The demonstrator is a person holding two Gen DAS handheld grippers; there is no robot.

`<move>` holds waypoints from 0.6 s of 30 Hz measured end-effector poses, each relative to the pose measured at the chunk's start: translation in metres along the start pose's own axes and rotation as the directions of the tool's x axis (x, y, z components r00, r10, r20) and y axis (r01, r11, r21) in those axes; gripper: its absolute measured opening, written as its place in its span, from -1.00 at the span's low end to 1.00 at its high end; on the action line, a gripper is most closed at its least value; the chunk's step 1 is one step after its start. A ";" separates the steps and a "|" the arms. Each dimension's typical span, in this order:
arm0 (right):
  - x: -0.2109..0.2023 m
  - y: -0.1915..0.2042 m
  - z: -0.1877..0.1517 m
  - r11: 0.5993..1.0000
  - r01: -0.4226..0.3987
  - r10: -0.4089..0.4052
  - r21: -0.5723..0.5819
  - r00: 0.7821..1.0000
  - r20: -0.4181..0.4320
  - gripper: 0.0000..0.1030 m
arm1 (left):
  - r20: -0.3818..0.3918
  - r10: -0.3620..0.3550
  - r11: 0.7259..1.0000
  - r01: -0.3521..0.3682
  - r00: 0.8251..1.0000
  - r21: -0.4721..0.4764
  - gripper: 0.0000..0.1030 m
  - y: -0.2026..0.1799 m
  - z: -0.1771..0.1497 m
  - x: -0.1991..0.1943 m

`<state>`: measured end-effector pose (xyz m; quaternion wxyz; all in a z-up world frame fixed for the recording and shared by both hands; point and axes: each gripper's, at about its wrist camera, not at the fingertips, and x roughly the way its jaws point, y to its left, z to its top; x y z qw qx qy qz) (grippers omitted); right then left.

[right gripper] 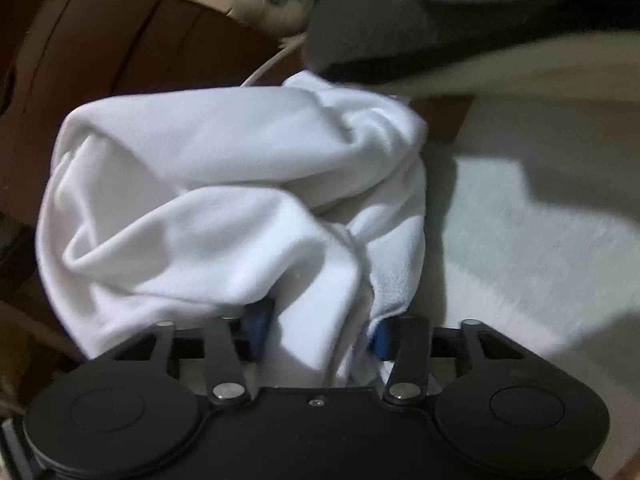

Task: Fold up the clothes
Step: 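Grasp the white T-shirt with the left gripper while the right gripper grasps it too, then lift the white T-shirt with both grippers and carry it onto the rug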

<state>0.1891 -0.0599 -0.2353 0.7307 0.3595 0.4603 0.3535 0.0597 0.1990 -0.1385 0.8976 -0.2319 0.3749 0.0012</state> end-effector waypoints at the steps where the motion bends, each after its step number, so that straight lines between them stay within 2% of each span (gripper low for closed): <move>1: 0.000 0.000 -0.001 1.000 -0.021 0.021 0.005 1.000 -0.020 -0.18 | 0.005 -0.015 1.000 0.015 1.000 0.025 0.08 -0.004 -0.002 -0.003; 4: -0.015 0.007 -0.008 0.998 -0.061 0.060 -0.035 0.998 -0.035 -0.20 | 0.006 -0.088 0.994 0.087 0.996 0.072 0.08 -0.025 -0.005 -0.010; 6: -0.029 0.018 -0.015 0.993 -0.058 0.056 -0.105 0.998 -0.027 -0.22 | 0.003 -0.131 0.986 0.130 0.991 0.105 0.08 -0.039 -0.008 -0.014; 8: -0.046 0.022 -0.022 0.989 -0.062 0.060 -0.132 0.998 -0.014 -0.24 | 0.000 -0.151 0.979 0.149 0.989 0.135 0.08 -0.051 -0.012 -0.016; 10: -0.062 0.026 -0.029 0.985 -0.065 0.065 -0.160 0.998 -0.001 -0.26 | -0.007 -0.205 0.970 0.204 0.979 0.136 0.08 -0.056 -0.013 -0.016; 12: -0.082 0.028 -0.036 0.981 -0.071 0.075 -0.181 0.997 0.013 -0.27 | -0.016 -0.283 0.951 0.283 0.959 0.126 0.08 -0.061 -0.014 -0.020; 14: -0.114 0.024 -0.043 0.980 -0.094 0.101 -0.177 0.994 0.032 -0.28 | -0.032 -0.374 0.918 0.375 0.927 0.126 0.08 -0.073 -0.016 -0.027; 18: -0.173 0.032 -0.060 0.971 -0.080 0.100 -0.225 0.992 0.079 -0.28 | -0.088 -0.453 0.867 0.461 0.887 0.187 0.08 -0.110 -0.018 -0.030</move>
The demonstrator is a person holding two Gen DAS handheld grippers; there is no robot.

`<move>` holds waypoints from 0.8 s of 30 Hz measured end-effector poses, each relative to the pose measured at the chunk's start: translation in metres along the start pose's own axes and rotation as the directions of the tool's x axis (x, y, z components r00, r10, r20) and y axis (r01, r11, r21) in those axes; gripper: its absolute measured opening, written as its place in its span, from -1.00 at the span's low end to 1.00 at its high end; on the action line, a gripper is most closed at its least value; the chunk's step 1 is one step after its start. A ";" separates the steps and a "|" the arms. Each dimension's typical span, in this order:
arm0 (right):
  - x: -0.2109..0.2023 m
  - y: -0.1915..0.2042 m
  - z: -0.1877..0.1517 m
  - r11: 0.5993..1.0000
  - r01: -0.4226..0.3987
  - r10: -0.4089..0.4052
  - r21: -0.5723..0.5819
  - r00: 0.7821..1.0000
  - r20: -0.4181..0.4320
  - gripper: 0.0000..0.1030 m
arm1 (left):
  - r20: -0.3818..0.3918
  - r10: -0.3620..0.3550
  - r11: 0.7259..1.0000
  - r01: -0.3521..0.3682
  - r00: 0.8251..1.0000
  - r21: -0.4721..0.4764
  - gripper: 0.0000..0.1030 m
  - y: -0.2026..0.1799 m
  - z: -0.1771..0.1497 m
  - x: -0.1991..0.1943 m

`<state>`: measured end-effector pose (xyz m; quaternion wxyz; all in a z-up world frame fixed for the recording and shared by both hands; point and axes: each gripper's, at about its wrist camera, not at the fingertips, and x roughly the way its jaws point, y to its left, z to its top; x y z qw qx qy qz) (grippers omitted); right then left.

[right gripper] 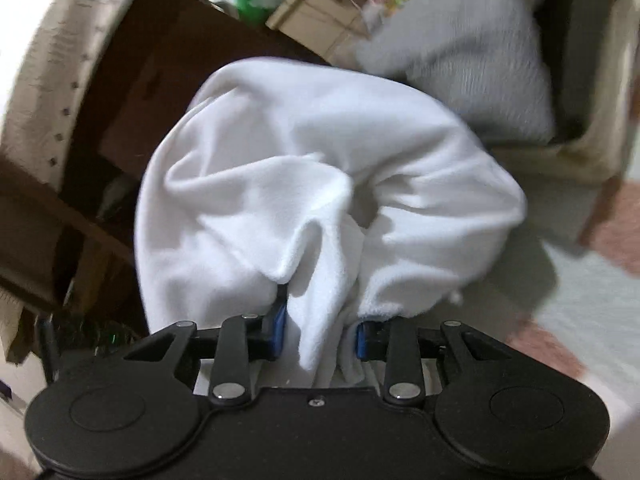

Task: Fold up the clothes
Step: 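Lift the white T-shirt with both grippers and carry it onto the rug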

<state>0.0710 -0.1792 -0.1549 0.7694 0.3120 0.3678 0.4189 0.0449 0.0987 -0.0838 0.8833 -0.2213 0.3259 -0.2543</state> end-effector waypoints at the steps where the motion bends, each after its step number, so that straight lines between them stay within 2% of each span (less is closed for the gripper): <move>1: -0.013 0.006 -0.003 1.000 0.015 -0.015 -0.018 1.000 0.012 -0.28 | -0.010 -0.018 1.000 0.018 1.000 0.009 0.08 -0.007 0.001 0.005; 4: -0.047 0.017 -0.005 0.998 0.058 -0.056 -0.036 0.997 0.056 -0.29 | -0.041 -0.076 0.997 0.075 0.996 -0.024 0.08 -0.026 0.001 0.018; 7: -0.077 0.013 0.028 0.996 0.086 -0.088 0.023 0.991 0.101 -0.29 | -0.100 -0.150 0.989 0.148 0.984 -0.025 0.13 -0.050 -0.007 0.029; 12: -0.138 0.035 0.029 0.982 0.187 -0.180 -0.036 0.972 0.153 -0.30 | -0.167 -0.261 0.960 0.274 0.951 0.057 0.13 -0.101 -0.014 0.051; 15: -0.188 0.043 0.024 0.974 0.223 -0.210 -0.043 0.955 0.211 -0.30 | -0.213 -0.326 0.929 0.354 0.921 0.106 0.13 -0.141 -0.015 0.068; 18: -0.238 0.053 0.016 0.955 0.293 -0.270 -0.038 0.918 0.291 -0.30 | -0.267 -0.386 0.888 0.434 0.883 0.153 0.13 -0.182 -0.014 0.088; 21: -0.286 0.067 0.013 0.927 0.372 -0.328 -0.045 0.864 0.382 -0.30 | -0.316 -0.425 0.831 0.504 0.848 0.236 0.15 -0.234 -0.009 0.112; 22: -0.302 0.068 0.014 0.920 0.391 -0.341 -0.041 0.846 0.410 -0.30 | -0.330 -0.431 0.813 0.520 0.840 0.262 0.17 -0.250 -0.008 0.121; 24: -0.328 0.069 0.018 0.900 0.435 -0.377 -0.024 0.805 0.457 -0.29 | -0.358 -0.418 0.802 0.525 0.835 0.287 0.25 -0.273 -0.010 0.141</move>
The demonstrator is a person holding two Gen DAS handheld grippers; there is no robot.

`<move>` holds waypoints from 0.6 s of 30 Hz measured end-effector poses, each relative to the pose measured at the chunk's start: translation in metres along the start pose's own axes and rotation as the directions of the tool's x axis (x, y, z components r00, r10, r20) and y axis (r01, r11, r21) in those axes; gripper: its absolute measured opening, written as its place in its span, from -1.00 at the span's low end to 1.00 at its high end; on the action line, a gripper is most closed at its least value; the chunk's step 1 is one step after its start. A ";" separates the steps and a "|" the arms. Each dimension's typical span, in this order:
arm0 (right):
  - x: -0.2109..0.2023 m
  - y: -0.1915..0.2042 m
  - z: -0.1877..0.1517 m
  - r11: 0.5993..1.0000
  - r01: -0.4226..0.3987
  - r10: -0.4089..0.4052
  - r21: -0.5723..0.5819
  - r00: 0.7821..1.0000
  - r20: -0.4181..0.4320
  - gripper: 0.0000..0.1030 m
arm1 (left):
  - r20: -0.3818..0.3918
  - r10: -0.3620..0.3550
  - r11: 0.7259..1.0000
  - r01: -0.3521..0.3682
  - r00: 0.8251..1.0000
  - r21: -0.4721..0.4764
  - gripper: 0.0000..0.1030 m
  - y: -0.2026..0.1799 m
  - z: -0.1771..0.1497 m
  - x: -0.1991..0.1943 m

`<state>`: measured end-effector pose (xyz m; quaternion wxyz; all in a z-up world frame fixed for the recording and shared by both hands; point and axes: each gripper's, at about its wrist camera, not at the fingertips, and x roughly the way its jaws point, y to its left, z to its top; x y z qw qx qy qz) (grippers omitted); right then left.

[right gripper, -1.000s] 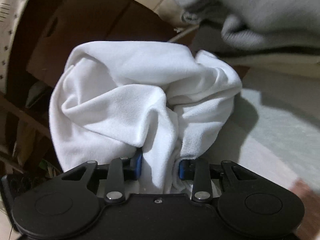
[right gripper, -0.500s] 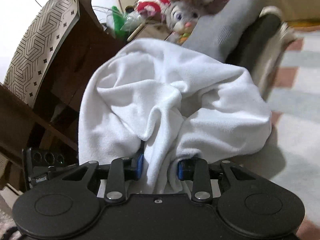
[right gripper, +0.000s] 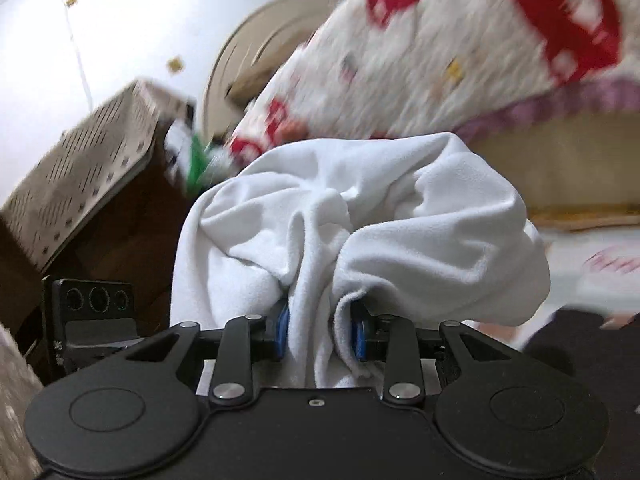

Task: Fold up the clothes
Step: 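Lift the white T-shirt with both grippers and carry it onto the rug, then grasp a shirt edge with the left gripper while the right gripper grasps another edge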

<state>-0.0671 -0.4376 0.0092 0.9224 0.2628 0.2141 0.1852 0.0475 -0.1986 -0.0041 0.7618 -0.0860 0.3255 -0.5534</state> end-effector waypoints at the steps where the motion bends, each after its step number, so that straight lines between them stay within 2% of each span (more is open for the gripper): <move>1: -0.005 -0.006 0.005 0.999 0.041 -0.041 -0.015 0.999 0.016 -0.28 | -0.032 0.039 0.999 -0.038 0.999 0.008 0.27 -0.002 0.005 0.017; 2: -0.006 -0.014 0.007 0.994 0.102 -0.101 -0.047 0.995 0.022 -0.15 | -0.066 0.089 0.996 -0.087 0.994 0.021 0.40 -0.002 0.008 0.035; 3: -0.005 -0.025 0.005 0.983 0.168 -0.167 -0.078 0.986 0.022 0.05 | -0.101 0.182 0.983 -0.178 0.978 0.054 0.49 0.000 0.008 0.053; 4: -0.001 -0.043 -0.002 0.964 0.242 -0.242 -0.109 0.970 0.010 0.15 | -0.129 0.310 0.949 -0.298 0.942 0.106 0.49 0.002 0.003 0.071; 5: 0.003 -0.065 -0.011 0.947 0.310 -0.312 -0.086 0.950 -0.010 0.19 | -0.147 0.432 0.898 -0.409 0.890 0.163 0.48 0.006 -0.006 0.086; 6: 0.005 -0.093 -0.022 0.928 0.373 -0.372 0.013 0.927 -0.051 0.23 | -0.157 0.528 0.843 -0.494 0.834 0.212 0.48 0.009 -0.016 0.099; 7: 0.008 -0.121 -0.033 0.894 0.435 -0.426 0.110 0.900 -0.097 0.23 | -0.162 0.572 0.814 -0.531 0.804 0.236 0.48 0.014 -0.027 0.105; 8: 0.007 -0.146 -0.042 0.858 0.471 -0.451 0.203 0.882 -0.140 0.20 | -0.167 0.604 0.790 -0.559 0.779 0.250 0.48 0.018 -0.038 0.108; 9: 0.002 -0.164 -0.048 0.830 0.473 -0.441 0.297 0.881 -0.171 0.17 | -0.177 0.606 0.792 -0.567 0.776 0.226 0.48 0.024 -0.048 0.104; 10: -0.003 -0.176 -0.049 0.809 0.472 -0.435 0.351 0.882 -0.181 0.17 | -0.188 0.591 0.806 -0.566 0.785 0.171 0.48 0.031 -0.057 0.096; 11: -0.007 -0.179 -0.044 0.809 0.470 -0.441 0.353 0.883 -0.163 0.17 | -0.198 0.575 0.818 -0.564 0.794 0.116 0.48 0.039 -0.066 0.088; 13: -0.013 -0.176 -0.034 0.826 0.463 -0.451 0.322 0.885 -0.116 0.18 | -0.214 0.538 0.833 -0.553 0.815 -0.011 0.48 0.052 -0.078 0.076; 14: -0.011 -0.174 -0.030 0.840 0.446 -0.438 0.310 0.893 -0.098 0.19 | -0.223 0.513 0.839 -0.539 0.829 -0.074 0.48 0.059 -0.084 0.071; 16: -0.007 -0.170 -0.023 0.865 0.408 -0.406 0.292 0.911 -0.069 0.19 | -0.255 0.446 0.857 -0.492 0.858 -0.156 0.45 0.072 -0.091 0.065; 18: 0.005 -0.170 -0.023 0.875 0.387 -0.375 0.292 0.922 -0.096 0.20 | -0.277 0.382 0.873 -0.443 0.882 -0.206 0.42 0.080 -0.092 0.069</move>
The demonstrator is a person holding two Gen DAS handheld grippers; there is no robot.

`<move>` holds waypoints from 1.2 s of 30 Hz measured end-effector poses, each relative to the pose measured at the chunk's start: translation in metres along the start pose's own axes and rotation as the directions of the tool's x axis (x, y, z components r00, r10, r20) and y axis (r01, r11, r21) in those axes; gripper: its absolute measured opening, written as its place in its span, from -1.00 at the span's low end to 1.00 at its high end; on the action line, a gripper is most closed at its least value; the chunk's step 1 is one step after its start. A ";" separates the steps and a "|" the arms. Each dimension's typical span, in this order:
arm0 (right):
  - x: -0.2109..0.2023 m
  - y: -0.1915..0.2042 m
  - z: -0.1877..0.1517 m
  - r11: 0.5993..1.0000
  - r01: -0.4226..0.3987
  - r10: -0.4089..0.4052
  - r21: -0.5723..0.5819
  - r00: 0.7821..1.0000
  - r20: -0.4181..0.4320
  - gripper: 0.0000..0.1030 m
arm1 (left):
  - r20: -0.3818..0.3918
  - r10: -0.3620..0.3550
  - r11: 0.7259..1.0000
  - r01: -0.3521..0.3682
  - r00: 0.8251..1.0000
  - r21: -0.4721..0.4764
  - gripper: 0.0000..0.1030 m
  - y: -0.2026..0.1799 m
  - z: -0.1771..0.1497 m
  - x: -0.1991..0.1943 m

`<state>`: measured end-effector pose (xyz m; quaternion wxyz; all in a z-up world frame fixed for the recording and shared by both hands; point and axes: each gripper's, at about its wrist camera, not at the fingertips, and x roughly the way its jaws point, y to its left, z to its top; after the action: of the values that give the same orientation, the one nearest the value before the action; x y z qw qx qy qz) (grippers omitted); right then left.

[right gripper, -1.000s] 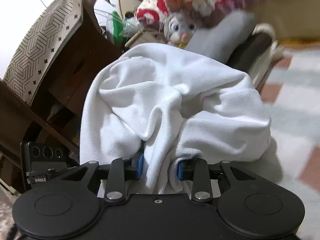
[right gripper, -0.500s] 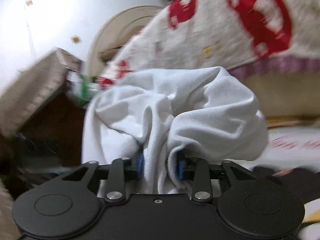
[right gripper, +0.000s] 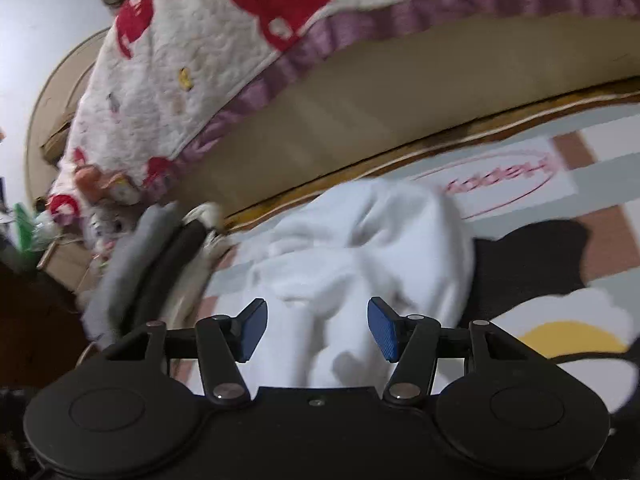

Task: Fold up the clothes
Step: 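Grasp a shirt edge with the left gripper while the right gripper grasps another edge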

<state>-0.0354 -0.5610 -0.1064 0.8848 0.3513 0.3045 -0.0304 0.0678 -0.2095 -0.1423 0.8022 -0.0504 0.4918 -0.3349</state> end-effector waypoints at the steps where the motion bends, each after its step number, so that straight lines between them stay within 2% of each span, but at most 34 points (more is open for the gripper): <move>1: 0.007 0.002 -0.002 1.000 0.014 -0.014 -0.005 1.000 -0.023 0.20 | 0.003 -0.026 1.000 0.026 1.000 -0.006 0.42 0.001 0.000 0.001; 5: 0.029 0.006 -0.011 0.995 0.086 -0.090 -0.040 0.992 -0.091 0.21 | 0.057 -0.079 0.996 0.075 0.995 0.056 0.34 -0.007 -0.006 0.000; 10: 0.041 -0.014 -0.014 0.985 0.165 -0.168 -0.046 0.982 -0.081 0.25 | 0.109 -0.149 0.974 0.127 0.983 0.188 0.34 -0.032 -0.012 -0.005; 11: 0.044 -0.018 -0.014 0.983 0.170 -0.174 -0.063 0.983 -0.063 0.17 | 0.111 -0.162 0.968 0.136 0.981 0.211 0.34 -0.039 -0.010 -0.003; 12: 0.044 -0.019 -0.013 0.982 0.166 -0.171 -0.090 0.984 -0.048 -0.25 | 0.111 -0.173 0.961 0.143 0.979 0.237 0.35 -0.046 -0.010 -0.002; 14: 0.048 -0.015 -0.012 0.979 0.145 -0.150 -0.145 0.988 -0.021 -0.77 | 0.107 -0.183 0.950 0.148 0.977 0.273 0.39 -0.057 -0.012 0.001; 16: 0.043 -0.007 -0.012 0.979 0.097 -0.094 -0.179 0.995 0.022 -0.78 | 0.099 -0.194 0.940 0.156 0.976 0.303 0.40 -0.066 -0.014 0.004; 17: 0.038 -0.003 -0.011 0.980 0.055 -0.049 -0.190 0.998 0.035 -0.78 | 0.083 -0.221 0.928 0.184 0.972 0.323 0.40 -0.071 -0.014 0.007; 18: 0.033 0.001 -0.010 0.980 0.014 -0.007 -0.197 0.999 0.036 -0.78 | 0.056 -0.258 0.906 0.221 0.965 0.361 0.41 -0.078 -0.015 0.010; 19: 0.030 0.002 -0.010 0.980 -0.017 0.024 -0.197 0.999 0.033 -0.78 | 0.021 -0.286 0.872 0.252 0.958 0.421 0.41 -0.089 -0.015 0.016; 20: 0.031 0.000 -0.010 0.982 -0.034 0.040 -0.185 0.999 0.026 -0.78 | -0.002 -0.275 0.845 0.243 0.961 0.476 0.46 -0.100 -0.015 0.024; 22: 0.031 -0.005 -0.010 0.985 -0.069 0.072 -0.161 0.997 0.012 -0.78 | -0.001 -0.167 0.846 0.144 0.986 0.513 0.48 -0.112 -0.013 0.042; 23: 0.030 -0.007 -0.011 0.985 -0.083 0.086 -0.150 0.996 0.012 -0.78 | 0.002 -0.118 0.844 0.099 0.993 0.527 0.40 -0.116 -0.012 0.050; 24: 0.026 -0.008 -0.010 0.986 -0.090 0.094 -0.141 0.995 0.025 -0.79 | 0.009 -0.084 0.845 0.067 0.996 0.530 -0.12 -0.113 -0.010 0.054; 26: 0.013 -0.007 -0.010 0.987 -0.092 0.100 -0.134 0.993 0.055 -0.79 | 0.035 -0.018 0.839 -0.004 0.999 0.543 -0.89 -0.107 -0.008 0.058; 28: -0.005 -0.004 -0.013 0.988 -0.066 0.079 -0.139 0.993 0.086 -0.80 | 0.130 0.035 0.803 -0.105 0.991 0.586 -0.90 -0.100 -0.009 0.043; 30: -0.021 0.002 -0.016 0.985 -0.010 0.029 -0.170 0.993 0.112 -0.81 | 0.216 0.066 0.788 -0.183 0.974 0.587 -0.90 -0.092 -0.005 0.020; 33: -0.035 0.010 -0.016 0.985 0.038 -0.020 -0.166 0.994 0.107 -0.81 | 0.316 0.058 0.812 -0.229 0.947 0.537 -0.90 -0.080 0.011 -0.021; 36: -0.044 0.012 -0.017 0.999 -0.012 0.015 -0.043 0.998 0.058 -0.82 | 0.405 0.038 0.824 -0.258 0.914 0.504 -0.90 -0.074 0.020 -0.060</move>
<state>-0.0767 -0.5481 -0.0846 0.9008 0.3334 0.2770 -0.0281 0.0310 -0.2366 -0.0563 0.8859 0.1564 0.2142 -0.3805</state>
